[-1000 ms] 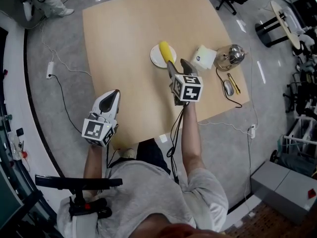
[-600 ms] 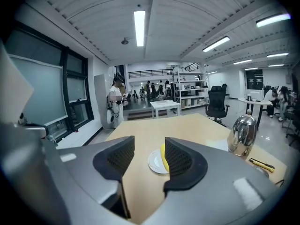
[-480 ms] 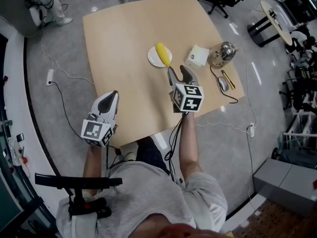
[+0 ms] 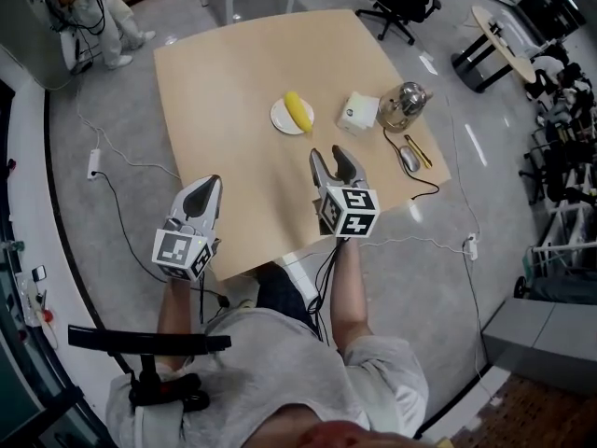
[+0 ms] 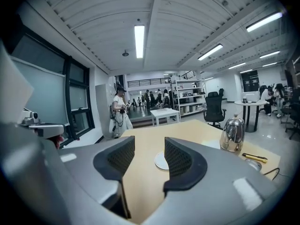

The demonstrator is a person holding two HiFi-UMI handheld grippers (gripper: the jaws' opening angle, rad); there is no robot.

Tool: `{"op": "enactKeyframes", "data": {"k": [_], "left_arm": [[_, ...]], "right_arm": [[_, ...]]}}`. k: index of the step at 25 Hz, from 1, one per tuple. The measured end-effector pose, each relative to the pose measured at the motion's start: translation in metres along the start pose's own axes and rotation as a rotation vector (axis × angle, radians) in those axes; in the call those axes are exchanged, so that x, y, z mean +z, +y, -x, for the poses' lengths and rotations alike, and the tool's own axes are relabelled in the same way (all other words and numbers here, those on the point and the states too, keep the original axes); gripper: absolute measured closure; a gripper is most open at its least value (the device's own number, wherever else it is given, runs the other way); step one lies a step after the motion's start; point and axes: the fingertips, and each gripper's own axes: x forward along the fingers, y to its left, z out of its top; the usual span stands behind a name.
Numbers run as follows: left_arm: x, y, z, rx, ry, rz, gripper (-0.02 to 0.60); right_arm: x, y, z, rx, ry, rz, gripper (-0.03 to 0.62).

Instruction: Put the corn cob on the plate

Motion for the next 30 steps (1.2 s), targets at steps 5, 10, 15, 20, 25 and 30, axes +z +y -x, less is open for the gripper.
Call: {"op": "enactKeyframes", "data": {"k": [5, 10, 15, 20, 25, 30], "left_arm": [[0.007, -0.006, 0.009, -0.001, -0.012, -0.012, 0.561], [0.015, -0.012, 0.019, 0.003, -0.028, -0.029, 0.561], [0.021, -0.018, 0.030, 0.007, -0.043, -0.038, 0.561], [0.028, -0.024, 0.038, 0.005, -0.056, -0.042, 0.561], [0.034, -0.030, 0.048, -0.007, -0.070, -0.050, 0.561], [0.036, -0.037, 0.054, -0.021, -0.072, -0.050, 0.561]], "right_arm": [[0.009, 0.015, 0.022, 0.020, -0.084, 0.032, 0.413], [0.007, 0.023, 0.040, 0.021, -0.084, 0.032, 0.414], [0.005, 0.030, 0.059, 0.015, -0.089, 0.006, 0.428], [0.001, 0.037, 0.075, 0.014, -0.095, -0.007, 0.461], [-0.004, 0.045, 0.091, 0.007, -0.118, -0.022, 0.481], [-0.011, 0.051, 0.107, -0.003, -0.122, -0.033, 0.496]]}}
